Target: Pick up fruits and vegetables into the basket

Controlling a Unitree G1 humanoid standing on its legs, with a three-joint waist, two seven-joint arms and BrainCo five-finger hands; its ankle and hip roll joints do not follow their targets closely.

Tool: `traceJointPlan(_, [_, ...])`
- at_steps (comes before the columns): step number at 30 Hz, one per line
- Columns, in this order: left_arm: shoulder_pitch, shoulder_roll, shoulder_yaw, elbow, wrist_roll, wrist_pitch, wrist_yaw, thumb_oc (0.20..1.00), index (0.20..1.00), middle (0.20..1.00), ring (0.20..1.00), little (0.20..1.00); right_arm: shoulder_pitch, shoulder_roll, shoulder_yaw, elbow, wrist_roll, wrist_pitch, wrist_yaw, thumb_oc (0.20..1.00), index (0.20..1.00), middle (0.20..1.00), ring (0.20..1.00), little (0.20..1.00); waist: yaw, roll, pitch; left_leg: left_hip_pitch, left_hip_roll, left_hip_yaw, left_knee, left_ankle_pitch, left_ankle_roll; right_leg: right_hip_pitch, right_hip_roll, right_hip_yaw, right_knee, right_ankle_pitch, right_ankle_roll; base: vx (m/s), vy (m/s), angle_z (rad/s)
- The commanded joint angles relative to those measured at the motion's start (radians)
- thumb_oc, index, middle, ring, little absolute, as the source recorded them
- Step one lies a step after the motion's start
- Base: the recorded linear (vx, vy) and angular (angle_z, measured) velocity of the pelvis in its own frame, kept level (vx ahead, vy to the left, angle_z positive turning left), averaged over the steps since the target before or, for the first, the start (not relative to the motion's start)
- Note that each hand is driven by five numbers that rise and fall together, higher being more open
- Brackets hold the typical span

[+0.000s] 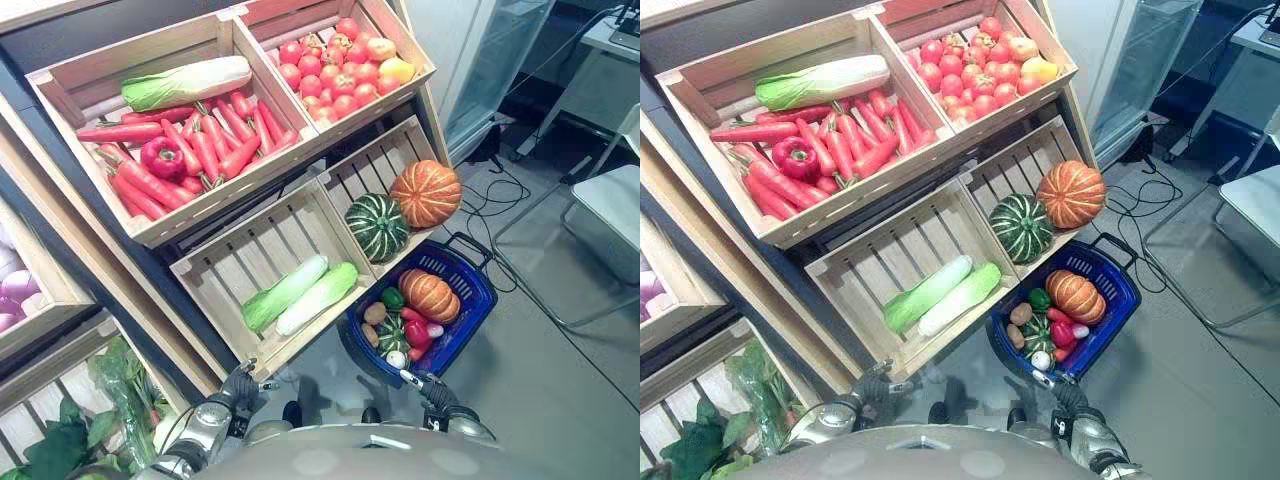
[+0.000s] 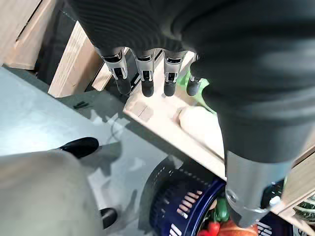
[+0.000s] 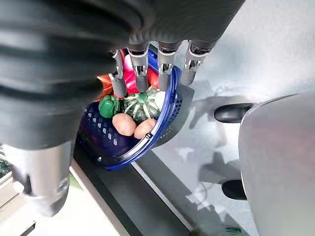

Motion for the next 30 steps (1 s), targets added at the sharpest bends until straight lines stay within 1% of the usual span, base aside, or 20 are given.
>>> traceJointPlan(1, [-0.063,-0.023,0.02,0.081,0.019,-0.056,-0.01,1.0,1.0,1.0,1.0,1.0,-0.057,0.024,-0.004,0.023,-0.023,-0.037,0.0,1.0,1.0,1.0,1.0,1.0,-0.001,-0.026,0.026,0.013,-0.021,0.01,0.002,-0.068,0.03,-0.003,-0.029,0.015,0.01,0.029,0.051,0.28,0.087,-0.38])
traceJointPlan(4, [-0.069,-0.022,0.017,0.083,0.036,-0.086,0.029,1.0,1.0,1.0,1.0,1.0,-0.061,0.02,-0.001,0.027,-0.022,-0.039,0.002,1.0,1.0,1.0,1.0,1.0,-0.003,-0.027,0.031,0.015,-0.022,0.013,0.002,-0.068,0.032,-0.003,-0.026,0.02,0.01,0.029,0.05,0.0,0.0,0.0])
traceJointPlan(6, [-0.071,-0.02,0.017,0.081,0.037,-0.09,0.041,1.0,1.0,1.0,1.0,1.0,-0.063,0.02,0.0,0.026,-0.022,-0.039,0.001,1.0,1.0,1.0,1.0,1.0,-0.004,-0.027,0.032,0.015,-0.023,0.014,0.002,-0.068,0.032,-0.004,-0.025,0.021,0.01,0.029,0.049,0.0,0.0,0.0])
traceJointPlan(8, [-0.087,-0.01,0.028,0.044,0.05,-0.154,0.126,1.0,1.0,1.0,1.0,1.0,-0.065,0.017,0.007,0.018,-0.01,-0.037,-0.006,1.0,1.0,1.0,1.0,1.0,-0.008,-0.028,0.036,0.018,-0.026,0.014,0.002,-0.07,0.034,-0.002,-0.021,0.032,0.01,0.029,0.047,0.0,0.0,-0.05])
traceJointPlan(10, [-0.105,0.005,0.028,-0.026,0.094,-0.194,0.187,1.0,1.0,1.0,1.0,1.0,-0.065,0.013,0.009,0.009,0.005,-0.033,-0.012,1.0,1.0,1.0,1.0,1.0,-0.008,-0.028,0.039,0.02,-0.027,0.012,0.002,-0.071,0.035,-0.001,-0.017,0.038,0.01,0.029,0.045,0.01,-0.002,-0.11])
traceJointPlan(12, [-0.124,0.02,0.025,-0.089,0.135,-0.204,0.249,1.0,1.0,1.0,1.0,1.0,-0.061,0.009,0.007,0.002,0.022,-0.032,-0.027,1.0,1.0,1.0,1.0,1.0,-0.01,-0.027,0.041,0.021,-0.028,0.009,0.002,-0.071,0.036,0.0,-0.015,0.042,0.01,0.03,0.044,0.02,-0.002,-0.13])
traceJointPlan(14, [-0.143,0.041,0.027,-0.169,0.186,-0.192,0.317,1.0,1.0,1.0,1.0,1.0,-0.056,0.005,0.006,-0.009,0.025,-0.029,-0.038,1.0,1.0,1.0,1.0,1.0,-0.013,-0.026,0.044,0.019,-0.029,0.009,0.002,-0.069,0.036,-0.001,-0.012,0.043,0.011,0.031,0.042,0.01,0.004,-0.08])
traceJointPlan(15, [-0.15,0.047,0.027,-0.184,0.206,-0.199,0.344,1.0,1.0,1.0,1.0,1.0,-0.055,0.003,0.008,-0.012,0.024,-0.031,-0.042,1.0,1.0,1.0,1.0,1.0,-0.014,-0.025,0.045,0.019,-0.029,0.009,0.002,-0.069,0.037,-0.003,-0.011,0.044,0.013,0.03,0.041,0.0,0.009,-0.04])
traceJointPlan(16, [-0.17,0.066,0.032,-0.239,0.256,-0.186,0.396,1.0,1.0,1.0,1.0,1.0,-0.051,-0.002,0.013,-0.027,0.025,-0.033,-0.053,1.0,1.0,1.0,1.0,1.0,-0.016,-0.024,0.054,0.018,-0.028,0.011,0.002,-0.066,0.038,-0.01,-0.008,0.046,0.026,0.026,0.039,0.0,0.0,0.0])
traceJointPlan(17, [-0.18,0.072,0.035,-0.257,0.269,-0.176,0.412,1.0,1.0,1.0,1.0,1.0,-0.05,-0.004,0.015,-0.037,0.029,-0.032,-0.058,1.0,1.0,1.0,1.0,1.0,-0.018,-0.023,0.056,0.017,-0.028,0.012,0.002,-0.066,0.039,-0.014,-0.007,0.047,0.032,0.023,0.038,0.0,0.0,0.0])
traceJointPlan(18, [-0.195,0.081,0.035,-0.282,0.297,-0.162,0.452,1.0,1.0,1.0,1.0,1.0,-0.047,-0.005,0.019,-0.049,0.039,-0.034,-0.066,1.0,1.0,1.0,1.0,1.0,-0.021,-0.022,0.061,0.016,-0.028,0.013,0.002,-0.065,0.04,-0.019,-0.004,0.048,0.041,0.019,0.036,0.0,0.0,0.0])
traceJointPlan(21, [-0.222,0.104,0.031,-0.319,0.375,-0.163,0.526,1.0,1.0,1.0,1.0,1.0,-0.038,-0.01,0.024,-0.061,0.05,-0.048,-0.076,1.0,1.0,1.0,1.0,1.0,-0.028,-0.02,0.073,0.016,-0.028,0.015,0.009,-0.068,0.045,-0.03,0.002,0.051,0.07,0.004,0.031,0.0,0.004,-0.03])
traceJointPlan(22, [-0.243,0.116,0.022,-0.331,0.385,-0.155,0.548,1.0,1.0,1.0,1.0,1.0,-0.038,-0.013,0.03,-0.071,0.051,-0.053,-0.083,1.0,1.0,1.0,1.0,1.0,-0.033,-0.017,0.083,0.004,-0.028,0.017,0.02,-0.067,0.045,-0.048,0.005,0.052,0.094,-0.005,0.028,-0.07,0.015,-0.06])
traceJointPlan(23, [-0.269,0.124,0.012,-0.336,0.396,-0.146,0.569,1.0,1.0,1.0,1.0,1.0,-0.044,-0.021,0.037,-0.077,0.059,-0.063,-0.086,1.0,1.0,1.0,1.0,1.0,-0.037,-0.015,0.096,-0.013,-0.028,0.017,0.031,-0.067,0.045,-0.068,0.008,0.053,0.113,-0.011,0.025,-0.2,0.02,-0.06])
traceJointPlan(25, [-0.357,0.142,-0.023,-0.332,0.41,-0.1,0.635,1.0,1.0,1.0,1.0,1.0,-0.073,-0.046,0.047,-0.083,0.092,-0.09,-0.073,1.0,1.0,1.0,1.0,1.0,-0.051,-0.008,0.143,-0.062,-0.032,0.018,0.062,-0.065,0.045,-0.123,0.014,0.057,0.153,-0.019,0.02,-0.27,0.021,-0.08])
traceJointPlan(27, [-0.386,0.142,-0.034,-0.326,0.427,-0.082,0.665,1.0,1.0,1.0,1.0,1.0,-0.087,-0.052,0.052,-0.091,0.093,-0.095,-0.078,1.0,1.0,1.0,1.0,1.0,-0.057,-0.005,0.164,-0.076,-0.033,0.02,0.072,-0.067,0.045,-0.141,0.017,0.059,0.169,-0.024,0.018,-0.19,0.019,-0.02])
traceJointPlan(30, [-0.494,0.155,-0.086,-0.271,0.439,-0.025,0.744,1.0,1.0,1.0,1.0,1.0,-0.136,-0.08,0.08,-0.106,0.119,-0.122,-0.09,1.0,1.0,1.0,1.0,1.0,-0.074,-0.006,0.242,-0.174,-0.034,0.029,0.161,-0.066,0.033,-0.22,0.026,0.062,0.236,-0.036,0.004,-0.27,0.022,-0.04])
